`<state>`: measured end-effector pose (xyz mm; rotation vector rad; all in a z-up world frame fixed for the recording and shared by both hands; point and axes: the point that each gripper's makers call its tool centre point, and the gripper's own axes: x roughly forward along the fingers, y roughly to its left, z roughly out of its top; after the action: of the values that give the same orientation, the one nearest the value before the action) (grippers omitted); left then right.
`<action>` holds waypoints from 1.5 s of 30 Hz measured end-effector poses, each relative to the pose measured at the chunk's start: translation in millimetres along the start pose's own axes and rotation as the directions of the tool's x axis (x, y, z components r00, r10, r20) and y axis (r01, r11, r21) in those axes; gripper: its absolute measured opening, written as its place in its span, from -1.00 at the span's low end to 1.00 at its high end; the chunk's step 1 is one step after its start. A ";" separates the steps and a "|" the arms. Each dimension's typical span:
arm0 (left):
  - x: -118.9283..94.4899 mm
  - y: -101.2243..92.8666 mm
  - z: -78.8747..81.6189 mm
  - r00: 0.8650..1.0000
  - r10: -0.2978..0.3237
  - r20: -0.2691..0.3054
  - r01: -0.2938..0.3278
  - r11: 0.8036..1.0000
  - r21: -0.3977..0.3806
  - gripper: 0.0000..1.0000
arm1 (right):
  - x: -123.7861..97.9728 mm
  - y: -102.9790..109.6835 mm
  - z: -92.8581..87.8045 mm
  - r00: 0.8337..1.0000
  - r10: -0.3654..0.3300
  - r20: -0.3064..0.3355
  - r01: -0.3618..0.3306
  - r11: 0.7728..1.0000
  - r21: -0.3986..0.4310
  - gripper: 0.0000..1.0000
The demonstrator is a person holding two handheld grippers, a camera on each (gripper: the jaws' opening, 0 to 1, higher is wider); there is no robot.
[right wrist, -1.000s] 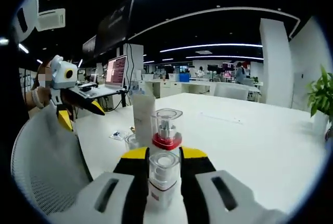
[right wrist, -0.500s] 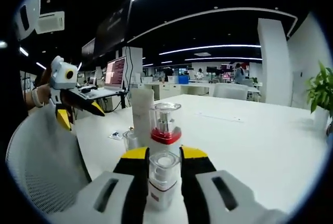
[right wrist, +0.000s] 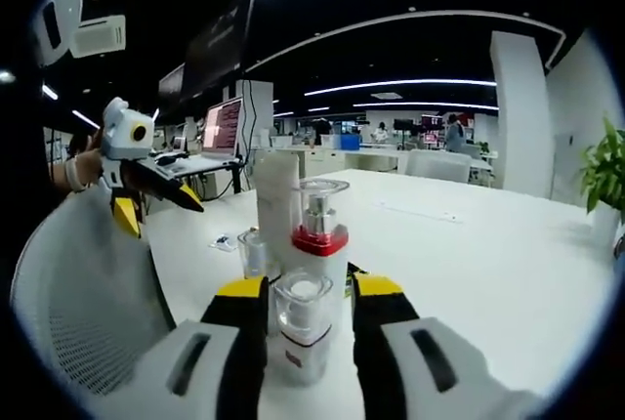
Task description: Arrange the skincare products in the storage area until every visible bottle or jar stands upright without overlapping.
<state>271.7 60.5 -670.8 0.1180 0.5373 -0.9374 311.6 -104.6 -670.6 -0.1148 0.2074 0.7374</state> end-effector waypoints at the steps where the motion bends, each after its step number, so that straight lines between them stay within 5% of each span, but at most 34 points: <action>1: 0.3 -0.4 -0.6 1.000 -0.002 -0.002 0.002 1.000 0.000 0.42 | 0.1 0.8 -3.0 1.000 0.003 -0.009 -0.003 1.000 0.002 -0.31; 10: 5.8 -2.7 -5.8 1.000 -0.016 -0.012 0.016 1.000 -0.014 0.42 | -2.9 4.0 -48.8 0.988 0.005 -0.151 0.003 0.999 0.054 -0.34; 18: 8.0 -5.2 -11.8 0.999 -0.030 -0.036 0.030 1.000 -0.009 0.45 | -6.4 -2.0 -70.5 0.974 -0.009 -0.227 0.023 0.998 0.058 -0.52; 24: 8.7 -7.0 -14.0 0.998 -0.039 -0.047 0.038 0.999 -0.013 0.46 | 2.0 3.5 -73.9 0.967 0.003 -0.253 0.009 0.999 0.048 -0.69; 45: 11.0 -14.4 -15.3 0.997 -0.033 -0.066 0.033 0.999 -0.003 0.47 | 23.1 18.7 -68.5 0.964 0.060 -0.259 -0.059 0.998 0.011 -0.75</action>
<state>259.6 48.9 -687.4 0.1389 0.6025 -0.9677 305.5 -87.9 -743.2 -0.2036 0.4632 0.7809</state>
